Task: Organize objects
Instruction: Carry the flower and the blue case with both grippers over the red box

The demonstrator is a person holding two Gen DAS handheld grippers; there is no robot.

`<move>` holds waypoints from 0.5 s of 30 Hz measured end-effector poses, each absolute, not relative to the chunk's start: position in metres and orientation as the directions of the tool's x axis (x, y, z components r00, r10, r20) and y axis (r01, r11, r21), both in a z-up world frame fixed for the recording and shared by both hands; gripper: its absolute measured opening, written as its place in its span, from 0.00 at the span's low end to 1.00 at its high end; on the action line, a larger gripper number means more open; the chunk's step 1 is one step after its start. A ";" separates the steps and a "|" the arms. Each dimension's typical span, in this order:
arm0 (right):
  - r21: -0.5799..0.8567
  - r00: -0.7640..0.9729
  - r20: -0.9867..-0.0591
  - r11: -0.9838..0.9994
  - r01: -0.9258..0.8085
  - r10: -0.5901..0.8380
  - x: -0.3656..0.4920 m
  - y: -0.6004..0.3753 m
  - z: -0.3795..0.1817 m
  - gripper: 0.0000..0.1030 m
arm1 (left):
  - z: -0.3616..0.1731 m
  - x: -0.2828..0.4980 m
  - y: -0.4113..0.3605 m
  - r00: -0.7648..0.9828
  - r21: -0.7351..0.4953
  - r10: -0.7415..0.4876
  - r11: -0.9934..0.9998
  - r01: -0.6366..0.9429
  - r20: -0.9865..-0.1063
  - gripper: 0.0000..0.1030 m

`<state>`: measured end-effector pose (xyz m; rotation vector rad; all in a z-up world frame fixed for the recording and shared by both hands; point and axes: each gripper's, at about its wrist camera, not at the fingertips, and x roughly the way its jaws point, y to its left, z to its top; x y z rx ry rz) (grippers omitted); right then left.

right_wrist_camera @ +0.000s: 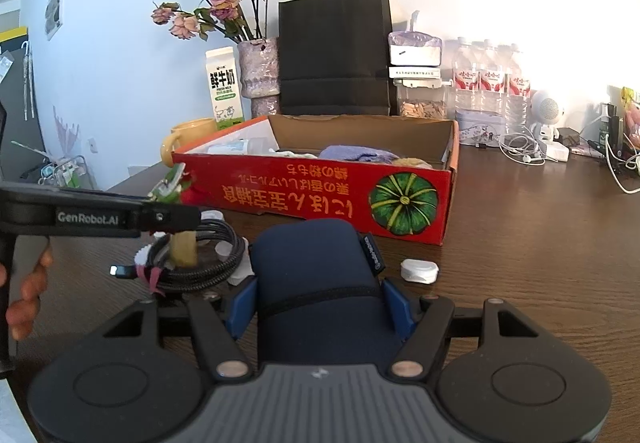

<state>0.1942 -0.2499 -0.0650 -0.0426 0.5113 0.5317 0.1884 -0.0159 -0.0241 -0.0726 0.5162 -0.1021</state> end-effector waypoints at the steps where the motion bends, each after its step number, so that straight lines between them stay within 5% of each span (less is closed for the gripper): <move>1: 0.092 0.740 -0.473 0.862 -0.498 0.478 0.194 -0.249 -0.064 0.64 | -0.022 0.188 -0.014 0.868 -0.097 -0.114 0.992 0.076 -0.483 0.40; 15: 0.078 0.755 -0.421 0.849 -0.523 0.503 0.202 -0.221 -0.036 0.64 | 0.000 0.188 0.005 0.897 -0.123 -0.124 0.989 0.079 -0.424 0.38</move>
